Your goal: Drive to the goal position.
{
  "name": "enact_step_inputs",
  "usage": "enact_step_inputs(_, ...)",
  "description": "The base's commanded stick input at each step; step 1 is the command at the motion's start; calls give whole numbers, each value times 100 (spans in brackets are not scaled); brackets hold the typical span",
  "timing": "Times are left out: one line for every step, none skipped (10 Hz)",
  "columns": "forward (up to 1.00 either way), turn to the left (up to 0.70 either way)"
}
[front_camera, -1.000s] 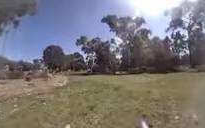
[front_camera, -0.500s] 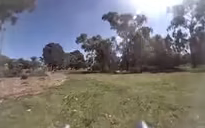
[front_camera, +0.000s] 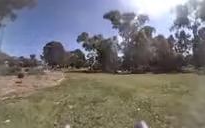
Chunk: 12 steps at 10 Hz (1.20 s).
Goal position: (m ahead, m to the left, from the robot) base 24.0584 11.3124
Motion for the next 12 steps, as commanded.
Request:
enact_step_inputs(100, 0)
enact_step_inputs(100, 0)
enact_step_inputs(100, 0)
enact_step_inputs(100, 0)
enact_step_inputs(100, 0)
enact_step_inputs(100, 0)
enact_step_inputs(100, 0)
enact_step_inputs(100, 0)
enact_step_inputs(100, 0)
enact_step_inputs(100, 0)
enact_step_inputs(100, 0)
enact_step_inputs(100, 0)
